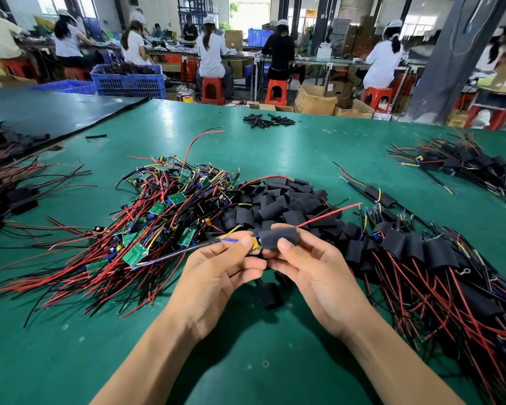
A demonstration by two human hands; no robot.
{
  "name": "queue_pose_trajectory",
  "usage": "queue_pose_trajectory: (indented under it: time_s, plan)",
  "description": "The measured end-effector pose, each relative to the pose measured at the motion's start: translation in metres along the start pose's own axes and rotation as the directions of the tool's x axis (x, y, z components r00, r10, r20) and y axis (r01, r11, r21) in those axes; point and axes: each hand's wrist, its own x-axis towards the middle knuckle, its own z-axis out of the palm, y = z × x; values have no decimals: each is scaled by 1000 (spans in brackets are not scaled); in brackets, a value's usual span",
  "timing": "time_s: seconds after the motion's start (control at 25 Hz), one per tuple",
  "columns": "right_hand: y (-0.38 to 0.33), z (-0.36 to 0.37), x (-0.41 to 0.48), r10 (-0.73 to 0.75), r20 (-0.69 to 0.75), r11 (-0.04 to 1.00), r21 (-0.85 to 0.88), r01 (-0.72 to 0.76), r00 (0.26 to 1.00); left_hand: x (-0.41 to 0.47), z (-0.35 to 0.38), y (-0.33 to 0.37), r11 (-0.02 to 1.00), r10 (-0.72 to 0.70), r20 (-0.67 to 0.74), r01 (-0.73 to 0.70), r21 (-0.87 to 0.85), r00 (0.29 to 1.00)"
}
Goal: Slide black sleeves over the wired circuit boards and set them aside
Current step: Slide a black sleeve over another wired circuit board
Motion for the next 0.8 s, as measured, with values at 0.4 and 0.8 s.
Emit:
queue_pose_trajectory:
  time_s: [0.4,0.8]
  plan:
    - [-4,-3,-2,91,-51,991,-95,-95,995,2,-4,-2,993,36,38,-40,109,999]
    - [2,4,-4,44,-36,997,-64,-46,998,1,4,-8,1000,22,-85,-22,1,996]
